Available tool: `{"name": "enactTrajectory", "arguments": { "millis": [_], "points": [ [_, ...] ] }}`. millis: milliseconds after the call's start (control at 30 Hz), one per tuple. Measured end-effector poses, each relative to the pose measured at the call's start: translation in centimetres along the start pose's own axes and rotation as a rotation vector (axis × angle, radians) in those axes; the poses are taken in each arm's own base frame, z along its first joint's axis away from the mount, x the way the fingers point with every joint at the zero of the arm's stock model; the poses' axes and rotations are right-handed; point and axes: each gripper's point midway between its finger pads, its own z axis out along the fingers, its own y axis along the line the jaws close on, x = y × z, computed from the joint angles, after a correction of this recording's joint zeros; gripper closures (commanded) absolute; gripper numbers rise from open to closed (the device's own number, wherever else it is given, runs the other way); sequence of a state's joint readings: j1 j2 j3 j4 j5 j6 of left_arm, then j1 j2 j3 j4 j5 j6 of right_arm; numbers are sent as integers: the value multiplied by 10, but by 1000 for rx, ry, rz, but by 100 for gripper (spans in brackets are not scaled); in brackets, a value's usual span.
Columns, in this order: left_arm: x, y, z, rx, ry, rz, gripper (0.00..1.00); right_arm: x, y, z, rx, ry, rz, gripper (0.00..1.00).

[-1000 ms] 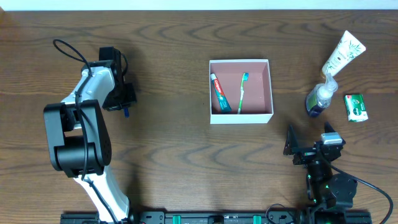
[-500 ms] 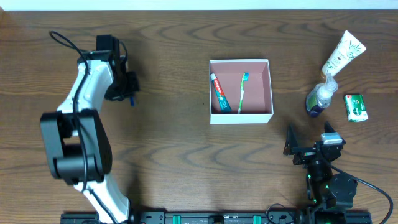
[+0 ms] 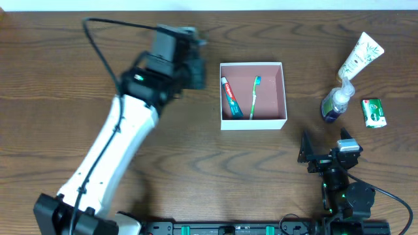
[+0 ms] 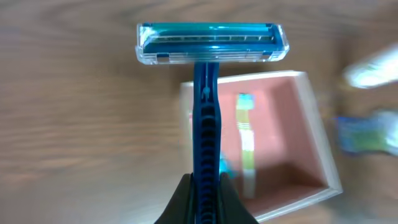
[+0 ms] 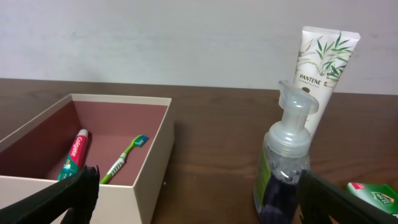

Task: Pack container
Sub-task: 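Lift the razor with the left gripper and carry it over the box, then lower the razor into the box between tube and toothbrush, release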

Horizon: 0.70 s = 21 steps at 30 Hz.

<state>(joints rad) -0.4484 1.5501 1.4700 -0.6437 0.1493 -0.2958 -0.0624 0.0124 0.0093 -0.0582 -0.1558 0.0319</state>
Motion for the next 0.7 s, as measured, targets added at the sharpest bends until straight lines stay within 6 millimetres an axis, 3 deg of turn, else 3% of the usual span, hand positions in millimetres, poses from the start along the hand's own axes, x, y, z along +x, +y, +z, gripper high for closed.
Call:
{"name": "enactTrajectory", "arguments": {
  "millis": [167,300,433,700],
  "points": [
    [11,-54,13,95,0,40,93,0,0,0,0,0,0,1],
    [26,-74,36,120,36,60,93,0,0,0,0,0,0,1],
    [45,-78,64,108,97,70,93,0,0,0,0,0,0,1],
    [76,-57,118,19,198,68,92,0,0,0,0,0,0,1]
  ]
}}
